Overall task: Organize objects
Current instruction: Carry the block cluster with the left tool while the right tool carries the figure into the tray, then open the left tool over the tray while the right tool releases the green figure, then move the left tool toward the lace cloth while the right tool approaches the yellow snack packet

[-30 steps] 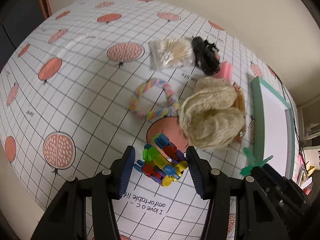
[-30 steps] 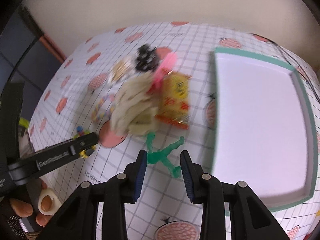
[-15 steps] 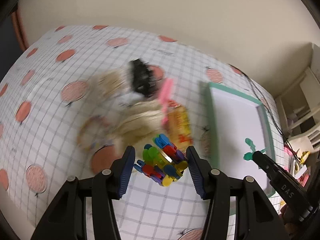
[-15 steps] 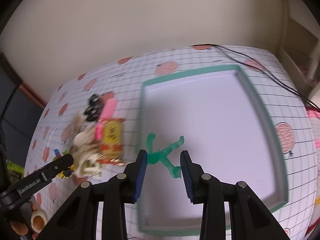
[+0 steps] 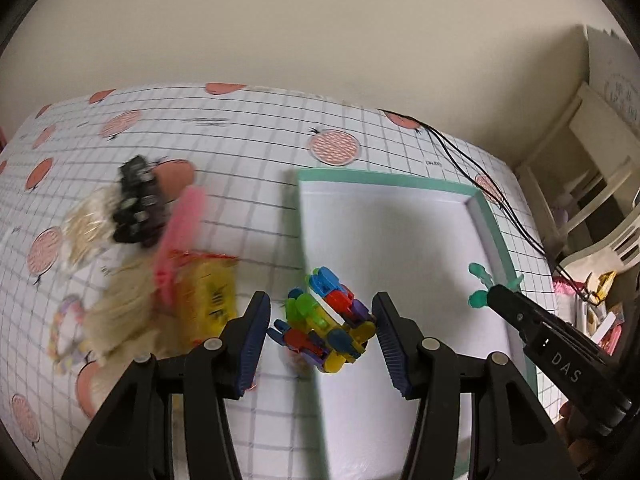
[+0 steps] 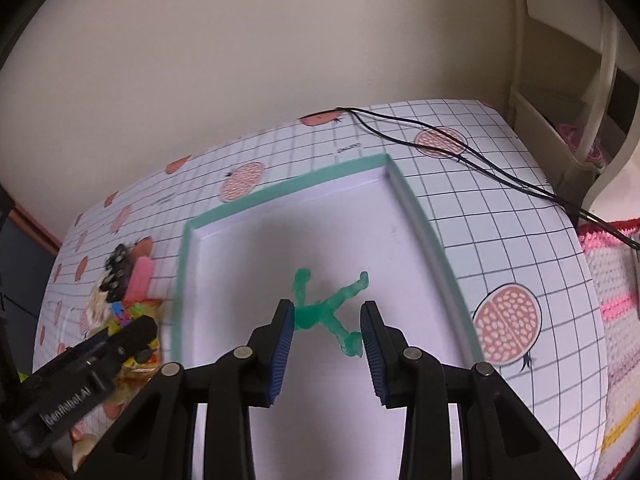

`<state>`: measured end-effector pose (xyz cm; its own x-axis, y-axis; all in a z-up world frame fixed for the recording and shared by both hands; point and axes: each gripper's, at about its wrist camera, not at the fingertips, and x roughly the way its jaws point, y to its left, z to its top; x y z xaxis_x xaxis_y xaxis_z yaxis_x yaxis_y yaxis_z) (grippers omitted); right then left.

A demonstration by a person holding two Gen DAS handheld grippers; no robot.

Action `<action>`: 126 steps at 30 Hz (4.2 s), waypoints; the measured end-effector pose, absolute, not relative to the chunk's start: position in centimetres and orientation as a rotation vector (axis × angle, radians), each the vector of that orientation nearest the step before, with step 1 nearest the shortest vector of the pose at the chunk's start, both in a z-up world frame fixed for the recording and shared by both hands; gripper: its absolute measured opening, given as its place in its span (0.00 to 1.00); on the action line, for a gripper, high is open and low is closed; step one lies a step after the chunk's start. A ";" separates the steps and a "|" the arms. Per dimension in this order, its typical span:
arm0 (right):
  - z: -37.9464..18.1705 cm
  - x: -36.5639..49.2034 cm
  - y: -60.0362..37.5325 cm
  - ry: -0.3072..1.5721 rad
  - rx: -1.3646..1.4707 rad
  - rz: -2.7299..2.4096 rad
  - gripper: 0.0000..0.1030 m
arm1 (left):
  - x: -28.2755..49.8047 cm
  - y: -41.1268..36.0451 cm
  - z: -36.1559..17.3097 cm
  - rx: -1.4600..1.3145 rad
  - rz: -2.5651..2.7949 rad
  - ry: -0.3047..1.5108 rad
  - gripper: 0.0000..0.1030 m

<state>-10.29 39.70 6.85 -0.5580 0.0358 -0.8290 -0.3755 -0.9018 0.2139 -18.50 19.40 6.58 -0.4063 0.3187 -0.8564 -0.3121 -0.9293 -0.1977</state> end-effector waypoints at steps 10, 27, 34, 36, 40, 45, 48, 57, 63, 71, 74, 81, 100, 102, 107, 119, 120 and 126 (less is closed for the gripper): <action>5.3 -13.2 41.8 0.525 -1.325 2.541 0.36 | -22.2 22.8 4.1 -1.449 2.342 0.053 0.53; 3.1 -14.6 42.7 0.523 -1.316 2.520 0.37 | -23.8 24.2 2.8 -1.436 2.332 0.075 0.53; 4.5 -13.7 42.8 0.534 -1.296 2.529 0.47 | -22.8 23.8 4.2 -1.401 2.330 0.037 0.67; 5.0 -13.4 42.6 0.526 -1.286 2.531 0.47 | -22.2 23.5 5.0 -1.387 2.332 0.035 0.67; 6.7 -12.3 42.0 0.526 -1.259 2.546 0.47 | -21.4 22.4 6.7 -1.364 2.349 0.023 0.67; 7.8 -10.9 40.3 0.510 -1.252 2.561 0.47 | -20.1 20.3 8.0 -1.348 2.369 -0.001 0.67; 7.7 -10.1 39.3 0.509 -1.263 2.565 0.47 | -19.5 18.7 7.9 -1.377 2.379 -0.018 0.67; 7.0 -8.2 37.5 0.462 -1.276 2.556 0.68 | -17.9 14.9 7.6 -1.400 2.455 -0.063 0.92; 6.5 -8.1 36.6 0.428 -1.295 2.574 0.84 | -17.6 13.6 6.8 -1.401 2.473 -0.061 1.00; 6.0 -8.0 36.4 0.420 -1.291 2.570 1.00 | -18.1 10.7 7.2 -1.396 2.517 -0.142 1.00; 6.2 -8.1 36.0 0.396 -1.274 2.577 1.00 | -18.3 10.2 7.4 -1.382 2.527 -0.154 1.00; 6.3 -8.3 35.5 0.399 -1.259 2.586 1.00 | -18.1 10.2 7.8 -1.363 2.528 -0.131 1.00; 12.2 -11.2 28.2 0.394 -1.288 2.776 0.96 | -18.9 2.9 10.6 -1.369 2.596 -0.253 1.00; 12.2 -11.9 26.6 0.391 -1.312 2.802 0.92 | -19.1 1.4 10.5 -1.377 2.610 -0.284 1.00; 11.0 -13.3 23.3 0.364 -1.405 2.819 0.79 | -19.5 -0.8 9.9 -1.392 2.644 -0.281 1.00; 6.2 -15.6 21.1 0.387 -1.584 2.757 0.63 | -20.2 -0.3 6.4 -1.579 2.542 -0.284 1.00; 6.0 -15.7 21.1 0.388 -1.597 2.757 0.63 | -20.2 -0.2 6.3 -1.584 2.535 -0.295 1.00; 4.6 -16.1 21.3 0.407 -1.643 2.724 0.56 | -20.3 0.4 5.7 -1.591 2.493 -0.345 1.00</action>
